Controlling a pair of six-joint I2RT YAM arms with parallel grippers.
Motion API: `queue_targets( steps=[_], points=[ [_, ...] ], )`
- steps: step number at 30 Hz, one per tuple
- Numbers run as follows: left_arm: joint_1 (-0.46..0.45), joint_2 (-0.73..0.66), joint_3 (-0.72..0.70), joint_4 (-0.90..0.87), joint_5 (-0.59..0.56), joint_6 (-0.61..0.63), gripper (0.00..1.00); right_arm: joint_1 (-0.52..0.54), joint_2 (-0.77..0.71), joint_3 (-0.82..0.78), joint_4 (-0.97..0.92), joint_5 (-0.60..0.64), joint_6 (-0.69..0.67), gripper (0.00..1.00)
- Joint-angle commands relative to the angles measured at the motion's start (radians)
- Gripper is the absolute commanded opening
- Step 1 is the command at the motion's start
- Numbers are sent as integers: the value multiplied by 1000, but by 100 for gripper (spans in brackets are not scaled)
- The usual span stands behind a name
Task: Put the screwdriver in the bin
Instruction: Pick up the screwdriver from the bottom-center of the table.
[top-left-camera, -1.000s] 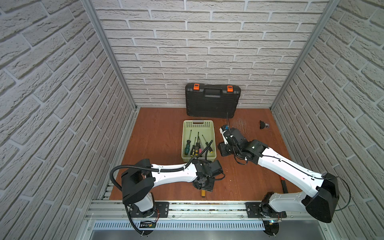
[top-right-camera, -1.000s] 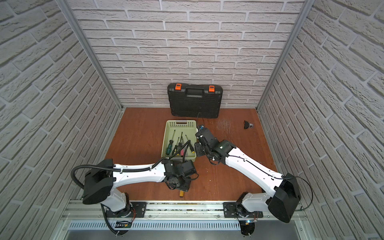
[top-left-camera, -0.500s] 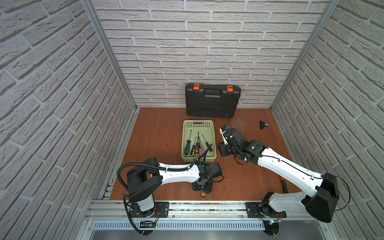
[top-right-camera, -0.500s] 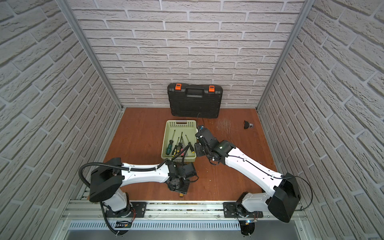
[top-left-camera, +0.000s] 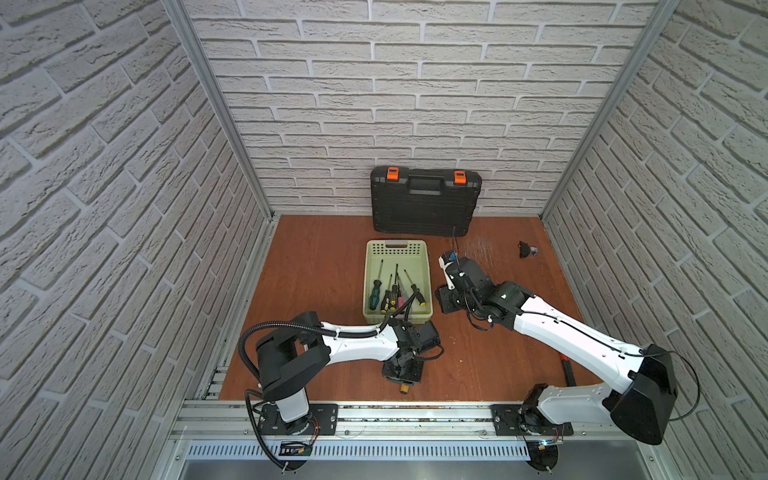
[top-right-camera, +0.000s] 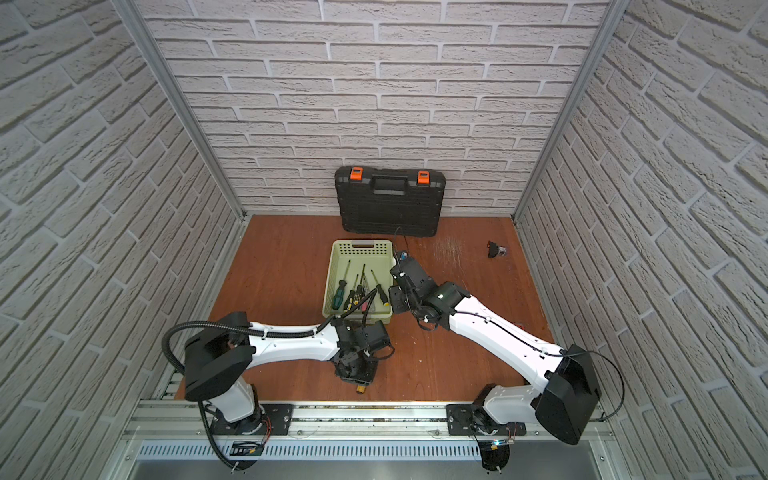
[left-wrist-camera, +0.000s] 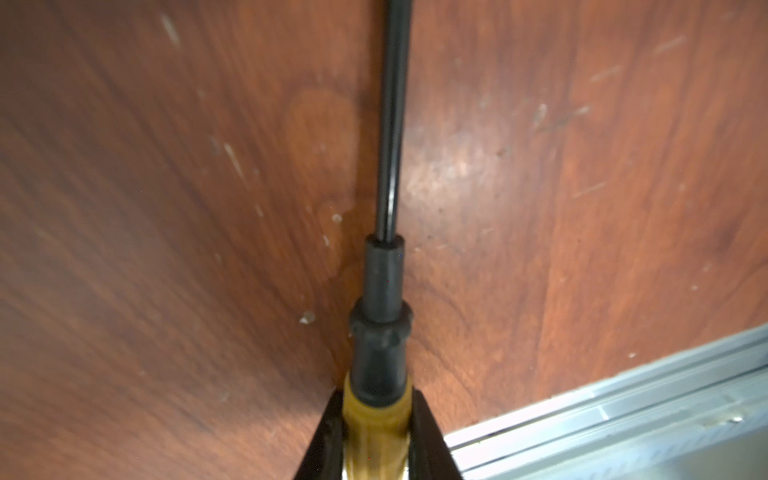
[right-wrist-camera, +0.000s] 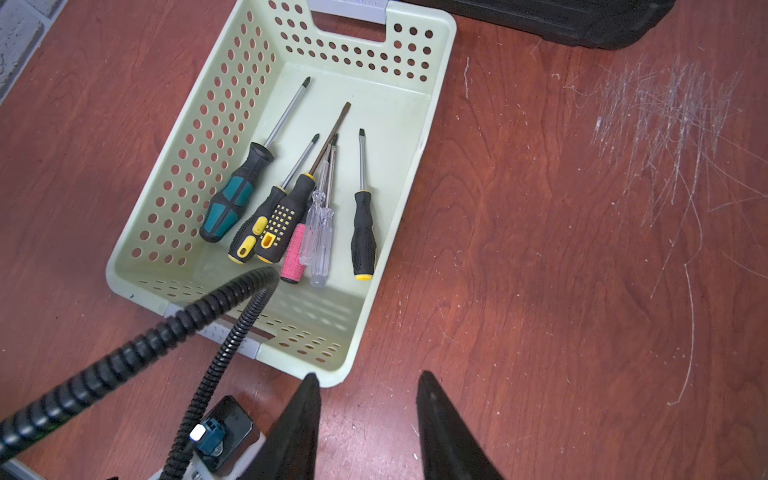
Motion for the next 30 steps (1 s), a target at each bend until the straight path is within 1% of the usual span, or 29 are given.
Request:
queue_targets(
  steps=[1,3,5,7,10,12,15,17,20,23,24,27,30],
  points=[
    [5,33,-28,-21,-15,27,7,2,-40,-31,39,26,35,41],
    [2,20,-28,-27,-15,36,5,3,-36,-28,33,22,36,41],
    [4,-3,-12,-58,-15,50,4,3,-29,-19,29,23,28,41],
    [15,-15,54,-148,5,90,4,2,-26,-4,24,28,16,39],
    [16,-41,160,-278,-8,151,4,3,-58,-3,36,43,28,39],
    [19,-91,152,-273,-2,141,4,2,-73,8,35,46,29,39],
    [34,-183,98,-205,43,122,3,2,-67,48,5,54,28,39],
    [44,-233,101,-197,68,139,3,2,-61,71,-5,50,31,39],
    [73,-293,141,-236,99,192,4,2,-57,93,4,29,35,40],
    [136,-345,181,-287,99,236,4,2,-47,132,-15,23,30,40],
    [171,-361,194,-296,100,250,4,2,-47,142,-20,22,30,40],
    [313,-380,236,-278,107,283,4,3,-54,149,-8,11,38,40],
    [442,-340,310,-246,112,340,4,3,-59,128,50,-12,52,40]
  ],
)
